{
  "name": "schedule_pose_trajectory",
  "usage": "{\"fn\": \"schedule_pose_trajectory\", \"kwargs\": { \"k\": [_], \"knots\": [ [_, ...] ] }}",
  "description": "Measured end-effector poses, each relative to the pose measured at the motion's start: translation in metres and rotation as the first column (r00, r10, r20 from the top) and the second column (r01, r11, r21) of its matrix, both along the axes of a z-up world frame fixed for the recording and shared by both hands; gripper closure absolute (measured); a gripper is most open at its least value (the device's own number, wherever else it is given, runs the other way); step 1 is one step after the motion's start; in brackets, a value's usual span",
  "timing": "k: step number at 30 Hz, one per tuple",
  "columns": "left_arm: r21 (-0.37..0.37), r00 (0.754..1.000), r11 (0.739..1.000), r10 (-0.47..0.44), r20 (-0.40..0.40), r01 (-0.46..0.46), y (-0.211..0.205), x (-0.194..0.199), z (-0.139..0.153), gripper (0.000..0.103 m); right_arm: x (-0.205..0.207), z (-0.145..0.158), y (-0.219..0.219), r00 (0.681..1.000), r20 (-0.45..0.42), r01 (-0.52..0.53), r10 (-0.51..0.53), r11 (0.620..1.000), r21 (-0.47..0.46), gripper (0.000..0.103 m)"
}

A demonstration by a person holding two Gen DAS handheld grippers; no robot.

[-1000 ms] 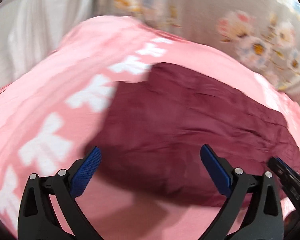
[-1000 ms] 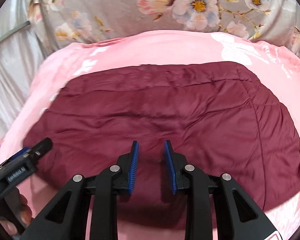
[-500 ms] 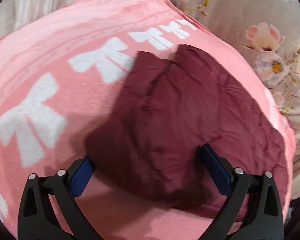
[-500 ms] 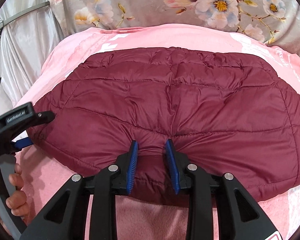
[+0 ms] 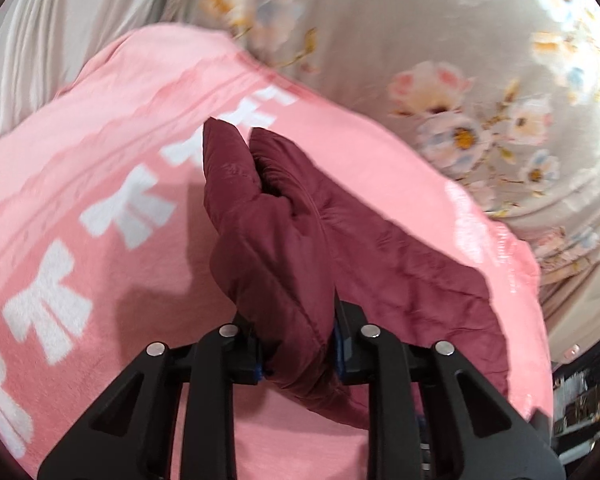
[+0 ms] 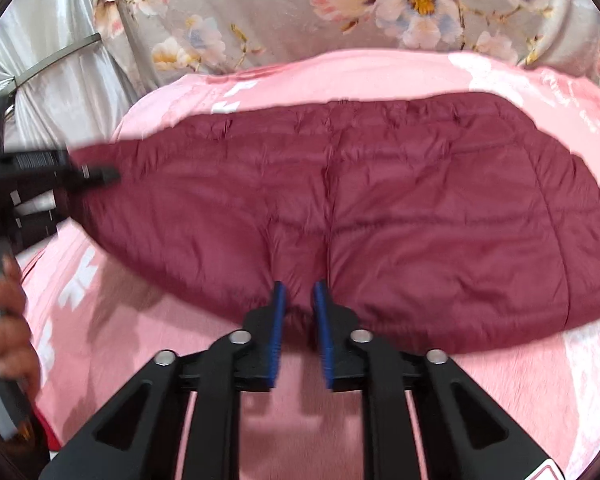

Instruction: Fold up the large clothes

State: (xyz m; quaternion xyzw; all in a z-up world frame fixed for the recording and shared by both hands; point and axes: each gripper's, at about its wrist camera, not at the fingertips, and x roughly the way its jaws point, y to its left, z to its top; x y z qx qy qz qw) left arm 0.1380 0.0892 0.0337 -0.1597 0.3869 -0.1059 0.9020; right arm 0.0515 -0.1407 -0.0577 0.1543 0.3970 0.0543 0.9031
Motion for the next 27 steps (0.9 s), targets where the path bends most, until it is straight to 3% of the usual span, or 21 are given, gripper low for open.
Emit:
{"fn": "schedule_pose_trajectory", "kwargs": {
  "k": [5, 8, 13, 14, 20, 23, 27],
  "knots": [
    [0.028, 0.985, 0.990, -0.140, 0.098, 0.138, -0.051, -0.022, 0.044, 0.081, 0.005, -0.015, 0.000, 1.000, -0.015, -0.012, 0.013, 0.999, 0.033, 0.091],
    [0.050, 0.958, 0.966, -0.256, 0.129, 0.252, -0.098, -0.031, 0.064, 0.081, 0.006, -0.019, -0.002, 1.000, -0.012, -0.016, 0.016, 0.998, 0.056, 0.090],
    [0.132, 0.908, 0.917, -0.394, 0.142, 0.377, -0.177, -0.042, 0.072, 0.081, -0.019, -0.009, -0.032, 1.000, -0.021, 0.014, -0.010, 0.978, 0.207, 0.090],
    [0.151, 0.895, 0.900, -0.427, 0.128, 0.408, -0.200, -0.042, 0.067, 0.081, -0.032, -0.004, -0.040, 1.000, -0.009, 0.022, -0.021, 0.978, 0.206, 0.090],
    [0.187, 0.853, 0.837, -0.522, -0.010, 0.514, -0.296, -0.038, 0.014, 0.082, -0.091, 0.005, -0.088, 0.986, -0.043, 0.160, -0.160, 0.987, -0.006, 0.090],
    [0.195, 0.837, 0.815, -0.539, -0.091, 0.546, -0.326, -0.037, -0.020, 0.082, -0.111, -0.003, -0.118, 0.966, -0.076, 0.246, -0.249, 0.968, -0.042, 0.090],
    [0.249, 0.836, 0.798, -0.533, -0.133, 0.549, -0.352, -0.042, -0.052, 0.081, -0.132, -0.016, -0.158, 0.926, -0.123, 0.354, -0.357, 0.934, -0.046, 0.088]
  ]
}}
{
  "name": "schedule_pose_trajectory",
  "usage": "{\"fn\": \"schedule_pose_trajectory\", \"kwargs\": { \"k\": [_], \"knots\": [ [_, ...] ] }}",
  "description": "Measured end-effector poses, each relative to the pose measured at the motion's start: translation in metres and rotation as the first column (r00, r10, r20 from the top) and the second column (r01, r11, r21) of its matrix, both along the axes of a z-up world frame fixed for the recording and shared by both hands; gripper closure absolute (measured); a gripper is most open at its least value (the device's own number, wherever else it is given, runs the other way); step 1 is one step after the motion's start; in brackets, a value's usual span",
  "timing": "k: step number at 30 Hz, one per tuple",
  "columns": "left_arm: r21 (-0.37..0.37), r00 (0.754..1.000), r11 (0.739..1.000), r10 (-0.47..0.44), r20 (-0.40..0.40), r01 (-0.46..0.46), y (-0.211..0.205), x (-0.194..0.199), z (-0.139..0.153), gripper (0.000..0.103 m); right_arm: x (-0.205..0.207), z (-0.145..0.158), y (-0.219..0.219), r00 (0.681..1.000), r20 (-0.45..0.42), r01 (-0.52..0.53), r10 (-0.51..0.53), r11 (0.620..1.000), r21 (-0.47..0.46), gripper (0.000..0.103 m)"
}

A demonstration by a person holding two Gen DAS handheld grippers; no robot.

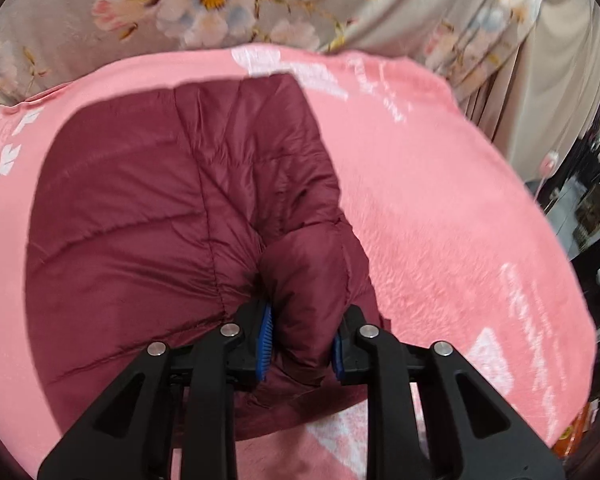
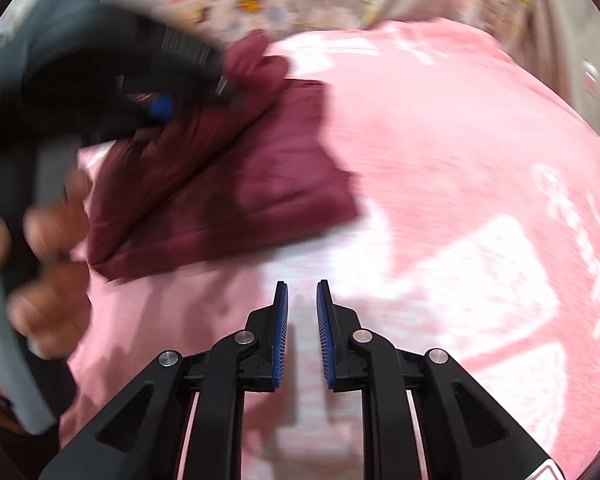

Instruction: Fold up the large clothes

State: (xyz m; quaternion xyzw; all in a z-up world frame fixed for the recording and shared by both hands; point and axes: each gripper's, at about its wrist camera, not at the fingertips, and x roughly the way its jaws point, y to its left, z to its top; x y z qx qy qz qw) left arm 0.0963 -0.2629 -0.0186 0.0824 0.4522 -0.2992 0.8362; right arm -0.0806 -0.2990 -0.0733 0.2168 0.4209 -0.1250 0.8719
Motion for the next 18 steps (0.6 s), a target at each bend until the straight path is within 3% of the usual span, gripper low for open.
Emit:
{"fn": "schedule_pose_trajectory", "kwargs": {
  "k": [3, 5, 6, 8, 10, 11, 12, 15, 18],
  "knots": [
    [0.002, 1.000, 1.000, 0.010, -0.005, -0.010, -0.002, -0.002, -0.004, 0.079, -0.007, -0.005, -0.022, 0.998, -0.013, 0.057, -0.057, 0.998, 0.012, 0.088],
    [-0.049, 0.999, 0.999, -0.003, -0.040, 0.001, 0.007, -0.002, 0.006, 0.065, -0.008, -0.005, -0.034, 0.997, -0.003, 0.075, -0.075, 0.996, 0.037, 0.087],
    [-0.093, 0.997, 0.996, -0.013, -0.071, 0.007, 0.012, 0.000, 0.014, 0.061, -0.005, -0.002, -0.040, 0.997, 0.005, 0.082, -0.082, 0.995, 0.054, 0.087],
    [-0.191, 0.994, 0.982, -0.026, -0.103, 0.005, 0.024, 0.004, 0.034, 0.045, 0.001, 0.006, -0.049, 0.996, 0.025, 0.085, -0.087, 0.994, 0.073, 0.086],
    [-0.315, 0.996, 0.949, -0.017, -0.090, -0.012, 0.046, 0.009, 0.064, 0.031, 0.012, 0.019, -0.057, 0.994, 0.062, 0.083, -0.088, 0.994, 0.076, 0.084],
    [-0.352, 0.997, 0.936, -0.004, -0.075, -0.022, 0.054, 0.012, 0.075, 0.022, 0.020, 0.031, -0.062, 0.992, 0.091, 0.080, -0.087, 0.994, 0.078, 0.083],
    [-0.384, 0.998, 0.922, 0.035, -0.044, -0.050, 0.066, 0.017, 0.090, 0.018, 0.029, 0.044, -0.067, 0.989, 0.125, 0.075, -0.085, 0.994, 0.081, 0.082],
    [-0.392, 0.986, 0.910, 0.161, 0.035, -0.135, 0.092, 0.038, 0.120, 0.016, 0.059, 0.070, -0.076, 0.975, 0.206, 0.058, -0.082, 0.991, 0.117, 0.065],
    [-0.330, 0.952, 0.904, 0.303, 0.041, -0.274, 0.116, 0.078, 0.127, 0.016, 0.108, 0.090, -0.086, 0.961, 0.267, 0.004, -0.072, 0.969, 0.247, 0.062]
  ]
}}
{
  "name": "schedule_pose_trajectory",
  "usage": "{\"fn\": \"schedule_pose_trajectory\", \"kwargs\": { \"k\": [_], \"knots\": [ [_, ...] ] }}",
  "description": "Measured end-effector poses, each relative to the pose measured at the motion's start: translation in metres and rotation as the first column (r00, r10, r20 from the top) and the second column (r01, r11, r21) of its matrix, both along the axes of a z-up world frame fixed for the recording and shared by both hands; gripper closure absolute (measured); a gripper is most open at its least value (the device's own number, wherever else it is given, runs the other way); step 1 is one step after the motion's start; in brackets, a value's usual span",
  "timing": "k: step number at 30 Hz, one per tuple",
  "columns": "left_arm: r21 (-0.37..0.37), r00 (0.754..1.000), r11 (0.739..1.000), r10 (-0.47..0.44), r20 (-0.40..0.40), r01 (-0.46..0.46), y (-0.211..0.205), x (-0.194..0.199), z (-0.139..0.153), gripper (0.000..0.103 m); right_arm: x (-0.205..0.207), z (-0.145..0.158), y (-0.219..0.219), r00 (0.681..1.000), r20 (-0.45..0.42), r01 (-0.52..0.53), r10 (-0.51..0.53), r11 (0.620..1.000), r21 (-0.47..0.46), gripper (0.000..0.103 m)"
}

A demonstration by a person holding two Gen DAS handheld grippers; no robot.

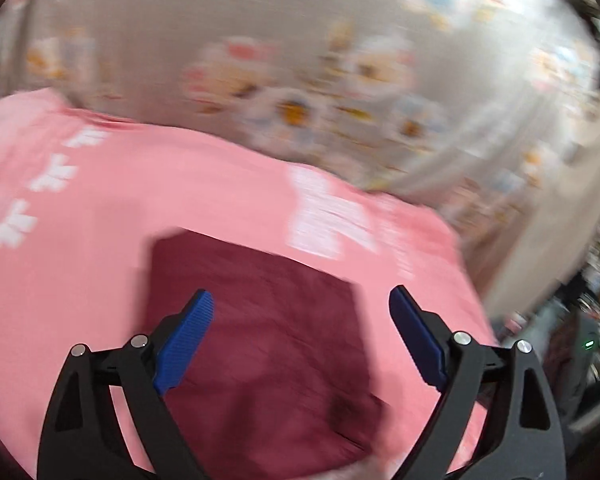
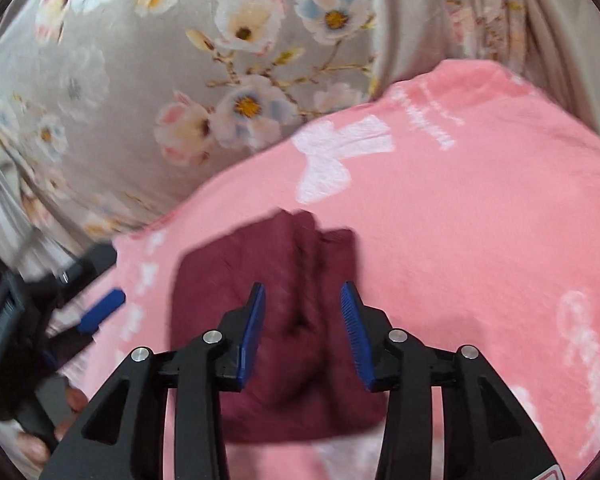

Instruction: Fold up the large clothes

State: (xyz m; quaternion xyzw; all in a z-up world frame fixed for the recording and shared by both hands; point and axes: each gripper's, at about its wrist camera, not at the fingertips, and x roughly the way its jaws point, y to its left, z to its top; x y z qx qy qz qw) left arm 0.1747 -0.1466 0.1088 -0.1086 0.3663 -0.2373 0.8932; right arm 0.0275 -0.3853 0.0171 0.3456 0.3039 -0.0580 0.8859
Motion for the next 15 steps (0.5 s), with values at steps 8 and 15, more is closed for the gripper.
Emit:
{"fn": "schedule_pose_trajectory", "kwargs": {
  "k": [8, 15],
  "knots": [
    [0.122, 0.980, 0.976, 0.190, -0.067, -0.181, 0.038, 0.074, -0.025, 0.016, 0.128, -0.023, -0.001, 0.983, -0.177, 0.085, -0.054, 0.981, 0.173, 0.061],
    [0.165, 0.973, 0.974, 0.177, -0.148, -0.153, 0.027, 0.097, -0.058, 0.016, 0.163, -0.073, 0.011, 0.938, -0.345, 0.120, -0.040, 0.970, 0.211, 0.093]
  ]
}}
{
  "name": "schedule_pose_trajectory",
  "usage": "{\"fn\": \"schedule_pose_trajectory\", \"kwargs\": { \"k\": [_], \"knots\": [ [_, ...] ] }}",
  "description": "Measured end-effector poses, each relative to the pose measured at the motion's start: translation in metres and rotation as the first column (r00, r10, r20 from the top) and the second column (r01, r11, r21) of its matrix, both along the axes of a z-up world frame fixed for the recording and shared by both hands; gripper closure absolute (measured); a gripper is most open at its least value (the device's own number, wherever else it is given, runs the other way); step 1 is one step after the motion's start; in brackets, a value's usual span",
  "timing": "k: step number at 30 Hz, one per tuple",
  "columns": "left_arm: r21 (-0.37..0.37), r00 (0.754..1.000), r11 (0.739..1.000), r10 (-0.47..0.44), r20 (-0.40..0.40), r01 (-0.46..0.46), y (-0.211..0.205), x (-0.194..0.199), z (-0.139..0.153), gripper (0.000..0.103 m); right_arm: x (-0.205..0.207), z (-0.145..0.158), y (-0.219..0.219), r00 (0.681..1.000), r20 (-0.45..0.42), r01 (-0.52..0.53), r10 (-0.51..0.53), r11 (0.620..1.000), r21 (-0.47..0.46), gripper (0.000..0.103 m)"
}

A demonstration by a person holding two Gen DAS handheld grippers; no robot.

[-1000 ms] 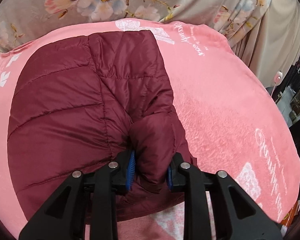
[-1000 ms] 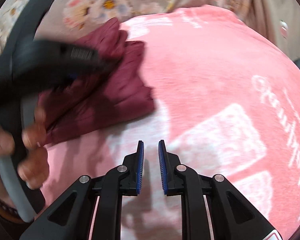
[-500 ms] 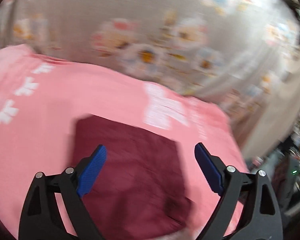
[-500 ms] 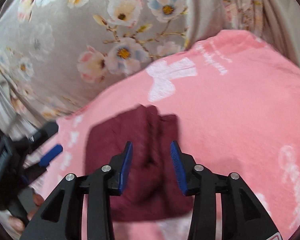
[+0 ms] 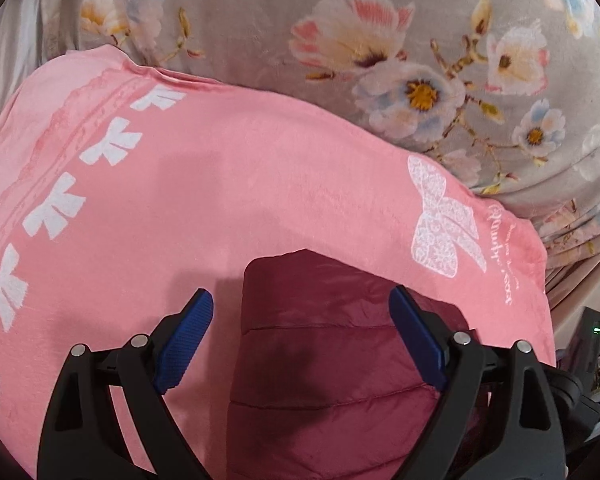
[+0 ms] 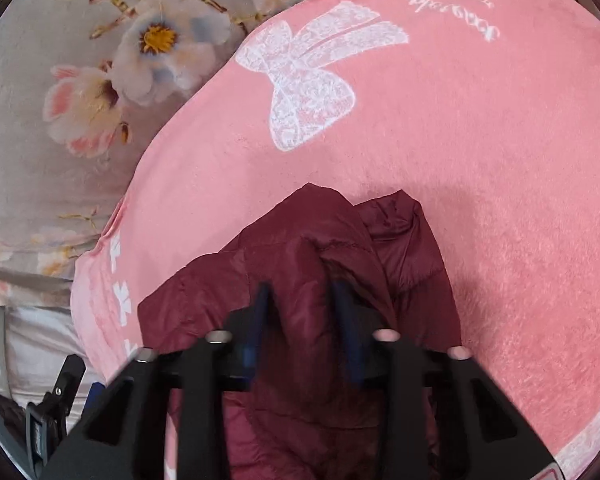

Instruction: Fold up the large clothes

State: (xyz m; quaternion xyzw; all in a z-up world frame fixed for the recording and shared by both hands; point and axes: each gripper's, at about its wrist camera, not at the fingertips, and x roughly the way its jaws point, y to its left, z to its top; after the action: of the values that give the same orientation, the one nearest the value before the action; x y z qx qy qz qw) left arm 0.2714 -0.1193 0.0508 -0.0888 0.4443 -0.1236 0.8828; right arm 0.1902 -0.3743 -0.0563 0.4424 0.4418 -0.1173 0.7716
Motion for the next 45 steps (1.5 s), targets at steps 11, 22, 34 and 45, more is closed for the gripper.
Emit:
{"fn": "schedule_pose_trajectory", "kwargs": {
  "k": [11, 22, 34, 45],
  "knots": [
    [0.096, 0.995, 0.992, -0.078, -0.064, 0.084, -0.086, -0.002, -0.053, 0.016, -0.034, -0.014, -0.032, 0.996, 0.064, 0.079, -0.064, 0.960, -0.270, 0.100],
    [0.264, 0.996, 0.963, -0.072, 0.058, 0.055, -0.118, -0.013, -0.082, 0.006, -0.032, -0.046, -0.024, 0.997, 0.080, 0.030, 0.006, 0.898, -0.439, 0.096],
    [0.304, 0.988, 0.952, -0.062, 0.141, 0.016, -0.126, -0.019, -0.095, 0.005, -0.029, -0.063, -0.023, 0.993, 0.110, 0.010, 0.040, 0.907, -0.422, 0.090],
    [0.306, 0.987, 0.952, -0.059, 0.152, 0.010, -0.128, -0.020, -0.098, 0.005, -0.032, -0.065, -0.024, 0.991, 0.131, 0.015, 0.042, 0.912, -0.410, 0.090]
  ]
}}
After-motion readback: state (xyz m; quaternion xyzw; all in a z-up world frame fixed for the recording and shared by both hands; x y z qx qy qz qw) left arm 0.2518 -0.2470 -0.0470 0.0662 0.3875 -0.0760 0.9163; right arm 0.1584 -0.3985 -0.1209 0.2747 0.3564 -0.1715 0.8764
